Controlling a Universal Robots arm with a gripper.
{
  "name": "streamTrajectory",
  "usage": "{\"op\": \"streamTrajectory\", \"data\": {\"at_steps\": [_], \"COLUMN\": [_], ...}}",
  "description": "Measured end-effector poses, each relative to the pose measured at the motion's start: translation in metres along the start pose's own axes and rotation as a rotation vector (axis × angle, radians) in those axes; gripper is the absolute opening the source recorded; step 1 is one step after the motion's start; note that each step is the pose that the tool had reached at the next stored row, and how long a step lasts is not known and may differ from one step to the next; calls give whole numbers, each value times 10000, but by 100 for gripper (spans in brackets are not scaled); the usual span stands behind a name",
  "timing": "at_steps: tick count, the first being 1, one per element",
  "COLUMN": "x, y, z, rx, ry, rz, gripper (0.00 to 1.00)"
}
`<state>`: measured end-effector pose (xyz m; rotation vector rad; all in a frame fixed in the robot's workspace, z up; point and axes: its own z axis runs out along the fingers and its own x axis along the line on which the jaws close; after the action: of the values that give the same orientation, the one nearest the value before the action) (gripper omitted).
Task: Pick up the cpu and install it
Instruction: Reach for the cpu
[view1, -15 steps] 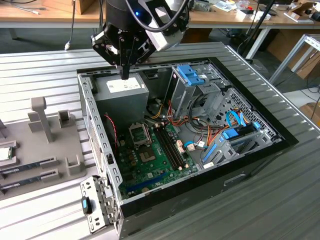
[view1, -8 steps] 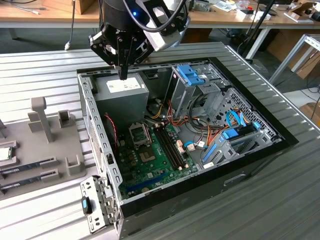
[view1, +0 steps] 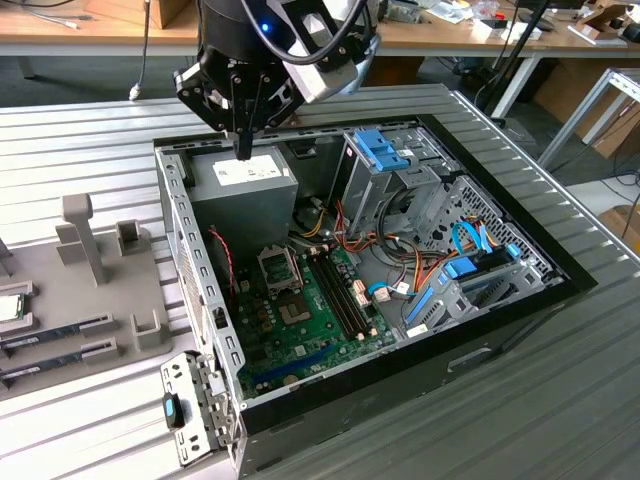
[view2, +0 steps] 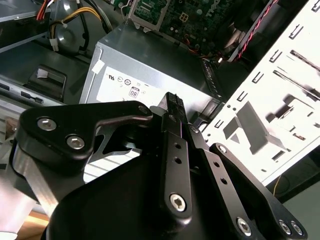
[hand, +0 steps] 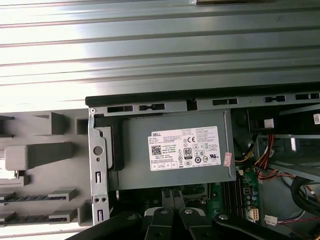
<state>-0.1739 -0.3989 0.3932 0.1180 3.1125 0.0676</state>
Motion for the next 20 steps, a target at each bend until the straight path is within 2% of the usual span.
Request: {"op": "streamTrajectory", "data": {"at_steps": [20], "x": [77], "y": [-6], "z": [-2], "rx": [0], "ry": [0], "rz": [0], "gripper": [11]}}
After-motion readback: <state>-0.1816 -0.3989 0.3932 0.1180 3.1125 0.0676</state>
